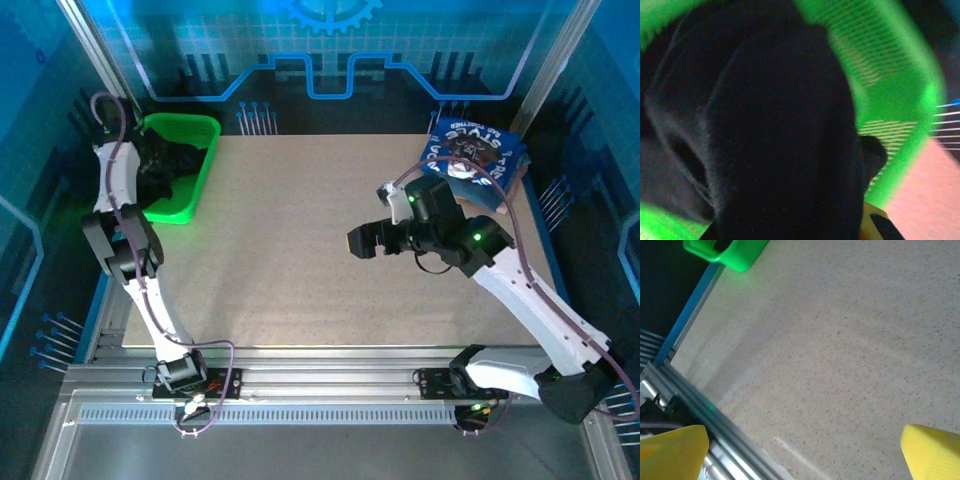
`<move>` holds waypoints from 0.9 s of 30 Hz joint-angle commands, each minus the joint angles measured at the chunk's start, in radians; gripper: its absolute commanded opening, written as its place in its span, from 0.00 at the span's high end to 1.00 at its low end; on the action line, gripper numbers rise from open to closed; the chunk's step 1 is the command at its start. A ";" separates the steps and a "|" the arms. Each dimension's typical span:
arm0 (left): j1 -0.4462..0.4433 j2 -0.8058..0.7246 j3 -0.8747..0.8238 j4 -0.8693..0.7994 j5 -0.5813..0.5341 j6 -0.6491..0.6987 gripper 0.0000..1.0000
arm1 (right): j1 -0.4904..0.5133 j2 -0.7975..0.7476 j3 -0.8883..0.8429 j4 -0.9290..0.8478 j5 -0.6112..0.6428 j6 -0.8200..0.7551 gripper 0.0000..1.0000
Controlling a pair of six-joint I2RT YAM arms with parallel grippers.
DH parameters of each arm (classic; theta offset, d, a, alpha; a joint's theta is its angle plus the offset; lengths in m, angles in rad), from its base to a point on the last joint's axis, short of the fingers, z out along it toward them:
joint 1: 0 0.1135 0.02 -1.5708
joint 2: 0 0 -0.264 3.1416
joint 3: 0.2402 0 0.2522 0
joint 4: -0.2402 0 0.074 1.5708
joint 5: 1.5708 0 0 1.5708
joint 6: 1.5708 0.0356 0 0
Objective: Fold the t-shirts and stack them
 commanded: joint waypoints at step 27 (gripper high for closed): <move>-0.584 -0.376 0.337 0.155 0.328 -0.062 1.00 | -0.214 0.076 -0.062 0.186 -0.055 0.040 0.00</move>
